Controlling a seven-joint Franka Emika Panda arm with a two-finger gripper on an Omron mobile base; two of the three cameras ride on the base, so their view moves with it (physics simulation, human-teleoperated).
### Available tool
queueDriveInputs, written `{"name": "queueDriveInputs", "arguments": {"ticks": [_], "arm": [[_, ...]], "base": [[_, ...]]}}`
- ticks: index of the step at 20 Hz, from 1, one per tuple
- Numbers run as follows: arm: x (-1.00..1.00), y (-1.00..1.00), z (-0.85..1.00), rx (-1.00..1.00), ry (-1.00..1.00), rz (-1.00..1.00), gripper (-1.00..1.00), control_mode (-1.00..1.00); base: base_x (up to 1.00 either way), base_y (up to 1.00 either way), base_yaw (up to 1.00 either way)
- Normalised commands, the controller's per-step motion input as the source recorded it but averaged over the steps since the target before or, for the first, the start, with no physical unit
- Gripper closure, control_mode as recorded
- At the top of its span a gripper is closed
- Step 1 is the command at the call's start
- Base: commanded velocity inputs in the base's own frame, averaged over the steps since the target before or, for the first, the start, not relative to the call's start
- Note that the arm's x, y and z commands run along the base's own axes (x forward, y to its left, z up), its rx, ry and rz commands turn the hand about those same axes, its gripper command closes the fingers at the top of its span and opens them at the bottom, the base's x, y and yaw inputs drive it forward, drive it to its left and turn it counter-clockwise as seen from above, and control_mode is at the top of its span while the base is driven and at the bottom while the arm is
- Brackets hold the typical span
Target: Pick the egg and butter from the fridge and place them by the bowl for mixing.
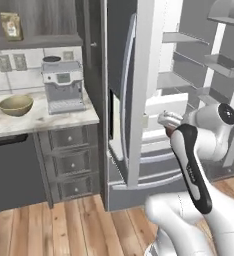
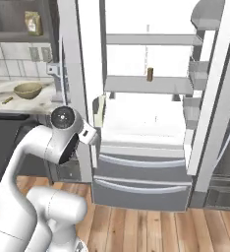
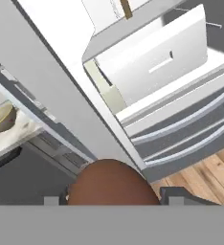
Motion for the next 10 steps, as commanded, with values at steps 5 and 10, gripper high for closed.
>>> {"name": "queueDriveInputs", "arguments": {"ticks": [5,10], "arm": [[0.00,0.00,0.00,0.00,0.00,0.00,1.00,1.00],[0.00,0.00,0.00,0.00,0.00,0.00,1.00,1.00]], "base": [[-0.96,1.00,0.07],[-0.31,1.00,0.14]]}}
